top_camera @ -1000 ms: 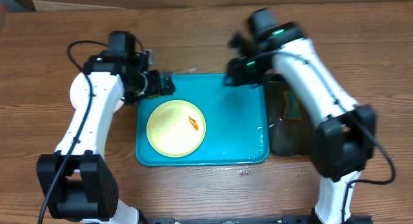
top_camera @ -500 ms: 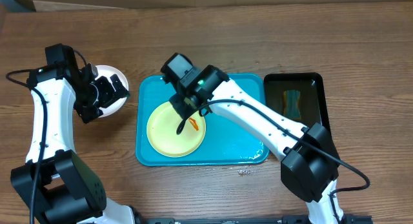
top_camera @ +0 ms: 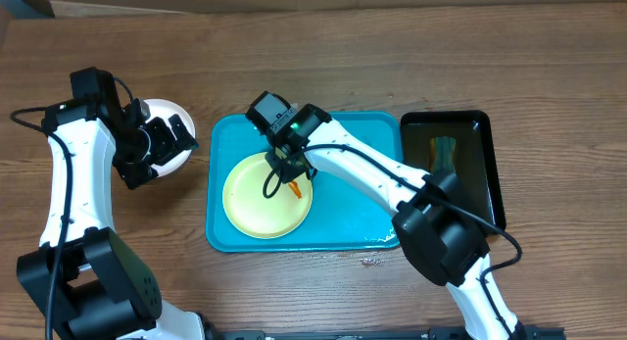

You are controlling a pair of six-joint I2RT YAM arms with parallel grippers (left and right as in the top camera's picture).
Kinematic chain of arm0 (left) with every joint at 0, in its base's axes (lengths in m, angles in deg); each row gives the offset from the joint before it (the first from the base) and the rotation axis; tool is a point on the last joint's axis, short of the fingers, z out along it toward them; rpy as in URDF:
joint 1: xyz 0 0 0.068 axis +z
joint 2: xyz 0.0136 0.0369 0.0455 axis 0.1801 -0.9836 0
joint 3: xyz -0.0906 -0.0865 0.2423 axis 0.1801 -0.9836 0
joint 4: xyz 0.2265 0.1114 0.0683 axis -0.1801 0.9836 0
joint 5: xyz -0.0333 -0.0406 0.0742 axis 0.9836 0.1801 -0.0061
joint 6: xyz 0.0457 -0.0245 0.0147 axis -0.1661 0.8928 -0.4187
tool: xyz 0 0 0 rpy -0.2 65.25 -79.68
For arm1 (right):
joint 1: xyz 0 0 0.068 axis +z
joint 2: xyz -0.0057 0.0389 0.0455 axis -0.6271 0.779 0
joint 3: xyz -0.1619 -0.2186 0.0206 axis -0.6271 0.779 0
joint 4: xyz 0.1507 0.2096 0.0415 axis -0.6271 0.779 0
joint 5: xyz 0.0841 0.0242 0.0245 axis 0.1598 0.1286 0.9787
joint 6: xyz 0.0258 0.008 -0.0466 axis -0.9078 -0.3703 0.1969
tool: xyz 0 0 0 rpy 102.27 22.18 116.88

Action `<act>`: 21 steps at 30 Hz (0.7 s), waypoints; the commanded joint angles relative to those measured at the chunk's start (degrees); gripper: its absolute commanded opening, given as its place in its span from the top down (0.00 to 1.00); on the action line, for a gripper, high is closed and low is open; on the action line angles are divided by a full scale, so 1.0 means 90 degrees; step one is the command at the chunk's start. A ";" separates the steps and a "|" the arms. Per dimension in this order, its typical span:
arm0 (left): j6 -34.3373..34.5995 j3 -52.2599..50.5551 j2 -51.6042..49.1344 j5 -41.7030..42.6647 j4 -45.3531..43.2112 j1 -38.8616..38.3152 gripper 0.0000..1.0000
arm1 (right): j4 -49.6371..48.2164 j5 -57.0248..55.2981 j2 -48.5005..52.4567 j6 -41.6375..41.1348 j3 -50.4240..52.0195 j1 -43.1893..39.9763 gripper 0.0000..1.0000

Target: Clean dirty plates on tray and stack at the side

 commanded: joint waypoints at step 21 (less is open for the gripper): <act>0.0041 0.0083 0.0034 0.0034 -0.0002 -0.0015 0.00 | 0.0423 0.0051 0.0352 -0.0172 0.0029 -0.0231 0.91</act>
